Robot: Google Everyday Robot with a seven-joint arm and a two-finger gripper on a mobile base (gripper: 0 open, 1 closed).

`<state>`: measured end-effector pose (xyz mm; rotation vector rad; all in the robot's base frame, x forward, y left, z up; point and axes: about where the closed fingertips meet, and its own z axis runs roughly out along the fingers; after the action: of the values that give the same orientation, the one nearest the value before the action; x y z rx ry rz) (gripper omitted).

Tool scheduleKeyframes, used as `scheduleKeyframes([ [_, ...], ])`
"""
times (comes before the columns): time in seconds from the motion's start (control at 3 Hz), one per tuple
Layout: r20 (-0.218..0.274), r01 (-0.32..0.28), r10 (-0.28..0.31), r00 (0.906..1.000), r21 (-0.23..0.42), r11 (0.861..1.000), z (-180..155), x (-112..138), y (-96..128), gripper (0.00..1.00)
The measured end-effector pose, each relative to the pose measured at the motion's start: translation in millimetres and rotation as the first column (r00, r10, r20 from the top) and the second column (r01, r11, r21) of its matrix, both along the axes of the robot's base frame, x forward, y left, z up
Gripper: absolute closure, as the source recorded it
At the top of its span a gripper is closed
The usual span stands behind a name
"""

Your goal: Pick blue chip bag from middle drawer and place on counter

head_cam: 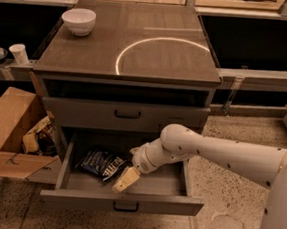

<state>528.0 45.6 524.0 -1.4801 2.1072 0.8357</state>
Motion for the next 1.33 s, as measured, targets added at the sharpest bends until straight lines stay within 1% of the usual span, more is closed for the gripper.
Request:
scheduleKeyframes([
  [0.67, 0.066, -0.030, 0.026, 0.9975, 0.064, 0.998, -54.3, 29.2, 41.6, 0.00],
  [1.0, 0.099, -0.020, 0.012, 0.9950, 0.079, 0.997, -76.3, 44.3, 58.2, 0.00],
  [1.33, 0.130, -0.001, -0.009, 0.9915, 0.078, 0.997, -97.4, 61.9, 73.5, 0.00],
])
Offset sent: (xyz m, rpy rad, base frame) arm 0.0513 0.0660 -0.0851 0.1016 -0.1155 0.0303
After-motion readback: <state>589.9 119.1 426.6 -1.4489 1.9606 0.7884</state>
